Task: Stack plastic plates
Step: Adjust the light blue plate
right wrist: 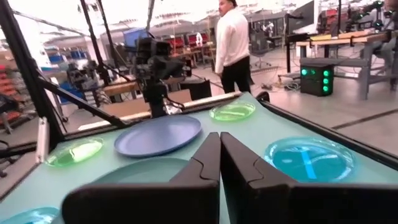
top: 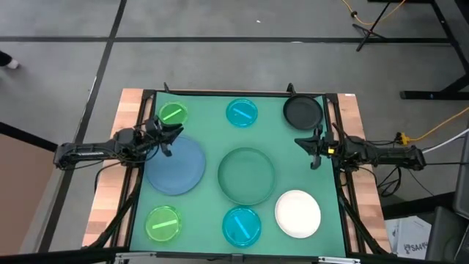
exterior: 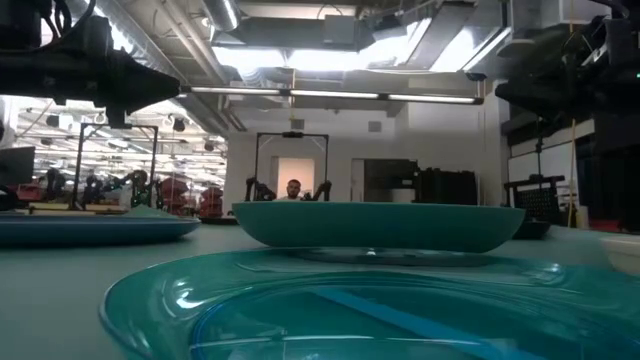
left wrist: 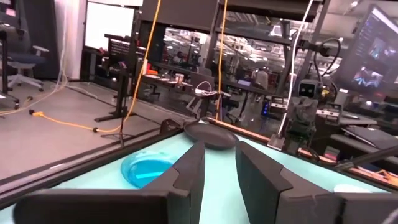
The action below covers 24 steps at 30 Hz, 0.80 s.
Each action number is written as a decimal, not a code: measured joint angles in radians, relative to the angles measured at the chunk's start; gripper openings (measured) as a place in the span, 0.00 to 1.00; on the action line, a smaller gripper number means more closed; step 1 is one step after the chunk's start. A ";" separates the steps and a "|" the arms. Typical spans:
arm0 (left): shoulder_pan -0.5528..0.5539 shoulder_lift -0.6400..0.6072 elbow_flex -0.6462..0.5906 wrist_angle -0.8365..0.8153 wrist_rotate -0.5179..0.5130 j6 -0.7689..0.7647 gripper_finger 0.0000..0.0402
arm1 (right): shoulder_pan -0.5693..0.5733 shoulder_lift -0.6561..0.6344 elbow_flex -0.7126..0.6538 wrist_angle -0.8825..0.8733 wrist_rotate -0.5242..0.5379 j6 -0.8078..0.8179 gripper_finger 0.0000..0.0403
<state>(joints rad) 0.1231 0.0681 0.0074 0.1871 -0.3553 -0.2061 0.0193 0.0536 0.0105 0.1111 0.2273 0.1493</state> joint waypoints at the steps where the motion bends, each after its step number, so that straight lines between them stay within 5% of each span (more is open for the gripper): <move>1: 0.000 0.000 0.000 0.000 0.007 -0.002 0.21 | 0.000 0.007 0.000 -0.001 0.002 0.000 0.00; 24: 0.000 0.040 0.000 0.001 0.079 -0.099 0.21 | 0.000 0.466 0.001 0.369 0.029 0.028 0.00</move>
<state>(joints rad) 0.1230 0.1085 0.0073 0.1879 -0.2768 -0.3049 0.0193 0.5196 0.0113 0.4802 0.2565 0.1777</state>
